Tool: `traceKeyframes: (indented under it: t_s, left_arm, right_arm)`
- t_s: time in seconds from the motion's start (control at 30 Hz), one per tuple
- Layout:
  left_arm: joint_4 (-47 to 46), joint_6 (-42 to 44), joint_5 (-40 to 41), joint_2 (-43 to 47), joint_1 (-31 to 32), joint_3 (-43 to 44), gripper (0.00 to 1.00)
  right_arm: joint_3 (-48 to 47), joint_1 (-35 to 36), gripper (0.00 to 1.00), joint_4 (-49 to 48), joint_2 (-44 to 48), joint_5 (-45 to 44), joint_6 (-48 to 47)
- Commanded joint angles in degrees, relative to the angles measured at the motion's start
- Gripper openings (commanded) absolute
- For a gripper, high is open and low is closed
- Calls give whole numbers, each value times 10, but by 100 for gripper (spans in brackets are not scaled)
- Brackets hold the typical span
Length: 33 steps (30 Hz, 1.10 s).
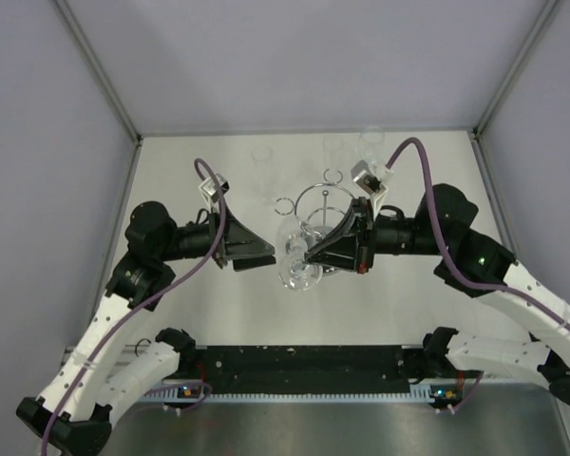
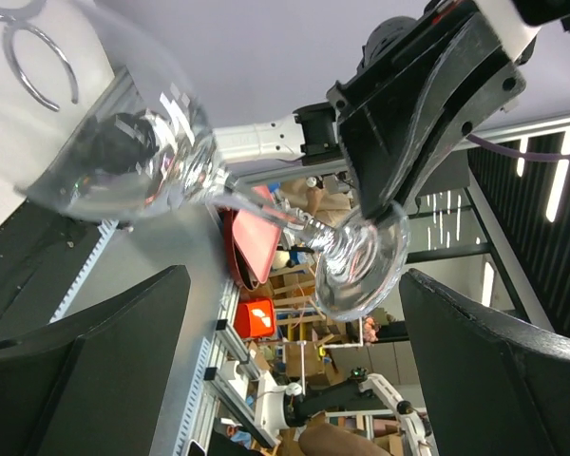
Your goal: Take the wine glass off the wine glass rack
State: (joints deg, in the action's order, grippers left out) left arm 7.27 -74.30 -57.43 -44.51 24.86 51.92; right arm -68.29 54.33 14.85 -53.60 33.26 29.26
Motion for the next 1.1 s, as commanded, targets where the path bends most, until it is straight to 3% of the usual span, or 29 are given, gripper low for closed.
traceKeyframes:
  t_s: [0.0,0.5,1.07]
  left_arm:
    - [-31,-22,-16,19,0,13,98]
    - [-56,-47,-7,11,0,13,98]
    - [-135,-65,10,-8,1,-17,96]
  right_arm:
    - [-77,8,0,-47,-15,-1,-50]
    - [-123,46,0,-28,-58,-8,-184]
    - [-152,65,0,-15,-102,-23,-239]
